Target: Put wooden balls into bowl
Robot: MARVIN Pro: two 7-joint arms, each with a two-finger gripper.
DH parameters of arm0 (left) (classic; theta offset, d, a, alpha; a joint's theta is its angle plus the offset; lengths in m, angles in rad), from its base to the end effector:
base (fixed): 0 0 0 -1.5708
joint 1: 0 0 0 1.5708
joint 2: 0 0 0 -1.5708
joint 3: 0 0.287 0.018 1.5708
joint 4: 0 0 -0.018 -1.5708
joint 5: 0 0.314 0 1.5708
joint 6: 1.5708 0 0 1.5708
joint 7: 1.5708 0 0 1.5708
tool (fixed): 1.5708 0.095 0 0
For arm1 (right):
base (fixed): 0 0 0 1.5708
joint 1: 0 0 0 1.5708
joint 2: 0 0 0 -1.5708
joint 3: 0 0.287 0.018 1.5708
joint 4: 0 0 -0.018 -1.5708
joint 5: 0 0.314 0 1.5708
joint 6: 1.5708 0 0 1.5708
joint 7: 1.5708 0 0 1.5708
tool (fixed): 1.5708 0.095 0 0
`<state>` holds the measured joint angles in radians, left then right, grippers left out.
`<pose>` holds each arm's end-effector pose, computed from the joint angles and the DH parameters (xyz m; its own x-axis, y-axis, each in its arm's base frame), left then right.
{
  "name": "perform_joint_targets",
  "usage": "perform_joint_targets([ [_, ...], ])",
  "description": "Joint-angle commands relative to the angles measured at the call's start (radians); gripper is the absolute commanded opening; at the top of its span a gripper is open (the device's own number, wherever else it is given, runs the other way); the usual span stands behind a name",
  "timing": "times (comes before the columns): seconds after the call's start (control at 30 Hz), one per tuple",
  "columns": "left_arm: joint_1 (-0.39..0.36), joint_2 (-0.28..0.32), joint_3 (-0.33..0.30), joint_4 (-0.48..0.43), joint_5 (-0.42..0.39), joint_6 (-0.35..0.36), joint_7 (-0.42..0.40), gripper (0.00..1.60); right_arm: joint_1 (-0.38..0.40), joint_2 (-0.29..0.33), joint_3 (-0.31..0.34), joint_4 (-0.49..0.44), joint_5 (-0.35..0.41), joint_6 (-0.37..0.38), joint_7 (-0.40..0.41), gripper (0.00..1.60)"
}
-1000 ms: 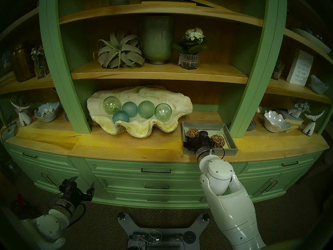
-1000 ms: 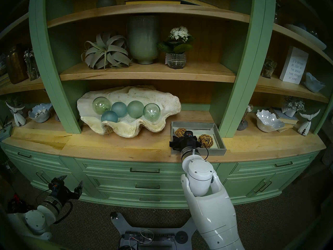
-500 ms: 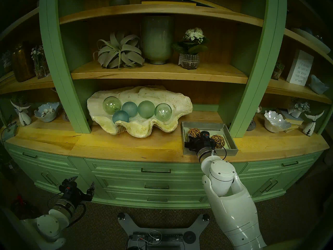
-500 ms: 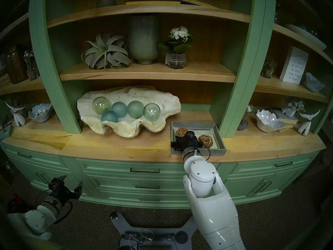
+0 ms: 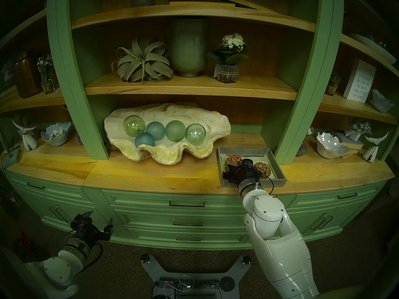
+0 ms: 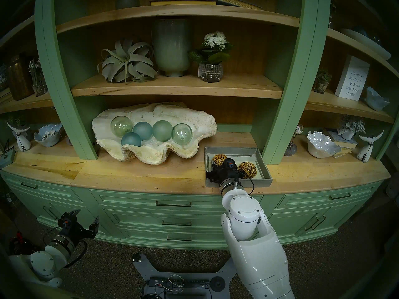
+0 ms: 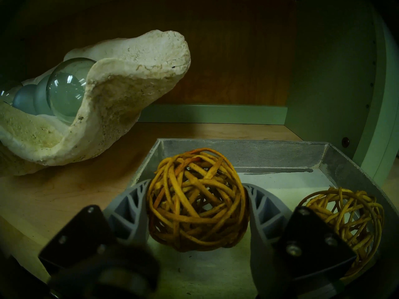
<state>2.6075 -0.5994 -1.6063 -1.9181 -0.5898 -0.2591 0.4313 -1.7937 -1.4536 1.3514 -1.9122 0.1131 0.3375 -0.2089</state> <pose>0.1609 0.1757 -0.3664 0.4219 -0.2589 0.8689 -0.0483 -0.9634 -0.2636 0.3511 0.0503 -0.2925 0.2418 0.0126 0.9702 0.0484 -0.9988 0.0009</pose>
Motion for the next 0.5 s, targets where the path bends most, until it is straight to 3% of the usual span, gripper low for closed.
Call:
perform_joint_targets([
  [0.0, -0.002, 0.001, -0.011, -0.011, 0.002, -0.011, 0.000, 1.60, 0.003, 0.010, -0.005, -0.079, -0.020, -0.023, -0.005, 0.13],
  [0.13, -0.002, 0.001, -0.010, -0.011, 0.002, -0.011, 0.001, 1.60, 0.012, 0.013, -0.005, -0.083, -0.029, -0.032, -0.011, 0.01],
  [0.3, -0.003, 0.002, -0.010, -0.011, 0.002, -0.011, 0.001, 1.60, 0.027, 0.019, -0.013, -0.100, -0.043, -0.045, -0.012, 0.03],
  [0.33, -0.003, 0.002, -0.010, -0.011, 0.002, -0.010, 0.001, 1.60, 0.028, 0.019, -0.014, -0.106, -0.043, -0.041, -0.013, 0.12],
  [0.47, -0.004, 0.002, -0.009, -0.011, 0.001, -0.010, 0.001, 1.60, 0.028, 0.020, -0.019, -0.131, -0.049, -0.040, -0.018, 0.09],
])
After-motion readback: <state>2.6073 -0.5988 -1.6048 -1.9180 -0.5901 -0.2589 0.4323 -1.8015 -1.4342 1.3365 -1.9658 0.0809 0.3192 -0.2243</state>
